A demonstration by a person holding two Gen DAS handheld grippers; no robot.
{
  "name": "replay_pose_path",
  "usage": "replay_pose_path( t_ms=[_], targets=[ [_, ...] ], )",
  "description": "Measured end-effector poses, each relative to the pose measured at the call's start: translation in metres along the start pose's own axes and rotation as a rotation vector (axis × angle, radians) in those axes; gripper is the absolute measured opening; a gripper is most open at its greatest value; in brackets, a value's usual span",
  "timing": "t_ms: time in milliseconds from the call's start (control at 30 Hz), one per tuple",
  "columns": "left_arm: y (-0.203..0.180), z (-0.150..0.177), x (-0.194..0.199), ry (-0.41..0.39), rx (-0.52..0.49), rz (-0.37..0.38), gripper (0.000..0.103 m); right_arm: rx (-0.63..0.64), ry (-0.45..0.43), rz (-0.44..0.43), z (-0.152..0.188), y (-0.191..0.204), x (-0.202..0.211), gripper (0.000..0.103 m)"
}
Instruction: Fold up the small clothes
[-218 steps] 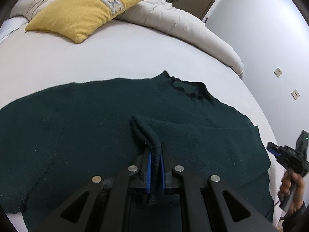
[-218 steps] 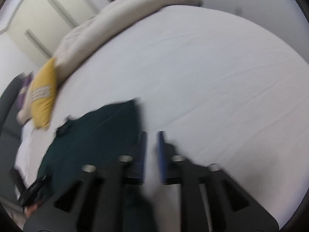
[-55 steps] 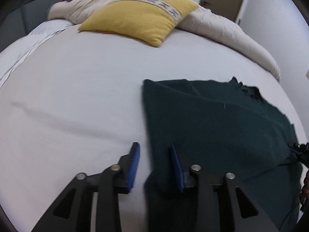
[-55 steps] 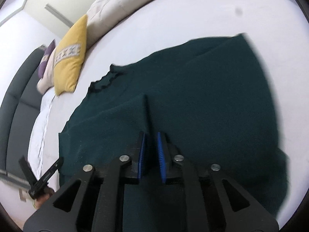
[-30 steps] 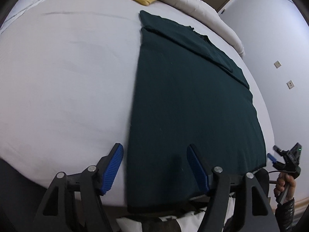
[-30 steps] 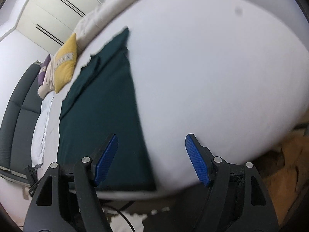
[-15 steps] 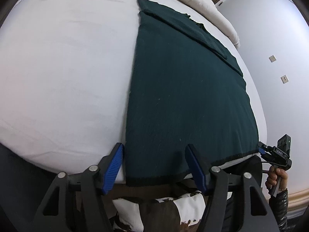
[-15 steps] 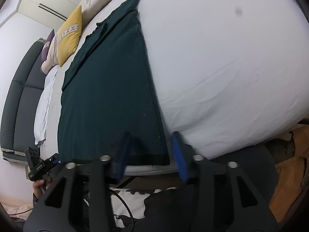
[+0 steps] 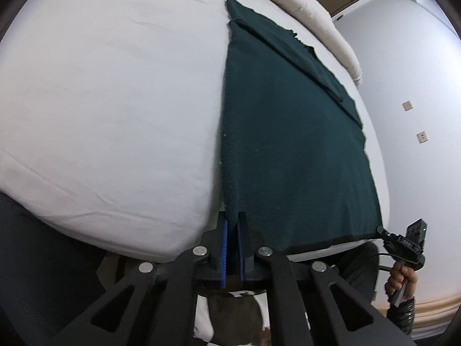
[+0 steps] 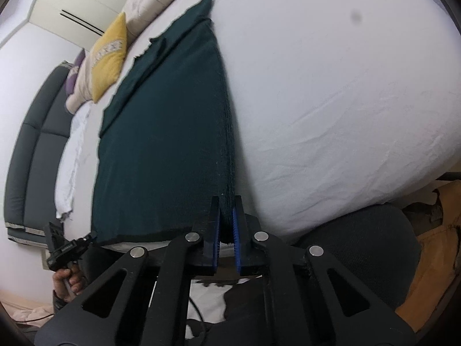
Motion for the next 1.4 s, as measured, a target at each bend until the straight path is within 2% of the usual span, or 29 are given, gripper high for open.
replay_pose_path(
  t_ms=[100,267,433,733,867,1033,1267,1400],
  targets=[
    [-0.007,-0.006,0.011,-0.019,0.001,0.038,0.006,-0.007,-0.026,-0.075,-0.008,0.017,0.009,0.006],
    [-0.026,-0.035,0.044,-0.084,0.033,0.162,0.006,0.012,-0.069,-0.196,-0.033,0.060,0.018,0.006],
    [-0.046,-0.080,0.067,-0.142,0.099,0.292,0.005,-0.016,-0.137,-0.306,-0.081,0.094,0.022,0.006],
    [-0.052,-0.163,0.060,-0.184,0.237,0.397,0.005,-0.008,-0.221,-0.326,-0.180,0.132,0.004,0.006],
    [-0.047,-0.202,0.049,-0.187,0.290,0.419,0.005,-0.022,-0.254,-0.311,-0.225,0.135,-0.010,0.006],
    [-0.047,-0.252,0.030,-0.204,0.319,0.410,0.005,-0.047,-0.299,-0.285,-0.278,0.134,-0.034,0.006],
    [-0.044,-0.311,-0.011,-0.208,0.344,0.354,0.005,-0.067,-0.332,-0.212,-0.347,0.118,-0.077,0.006],
    [-0.046,-0.340,-0.037,-0.201,0.340,0.319,0.005,-0.072,-0.327,-0.170,-0.371,0.107,-0.106,0.006]
  ],
)
Point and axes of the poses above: each gripper's, at about its wrist camera, not at the fingertips, and x roughly against the way its jaws point, y to its left, z to its underside, the point moved 10 cm from there along -x, roughly the way its jaws point, and after that the axes turned 14 degrees about -z, right-handed, at the moved point
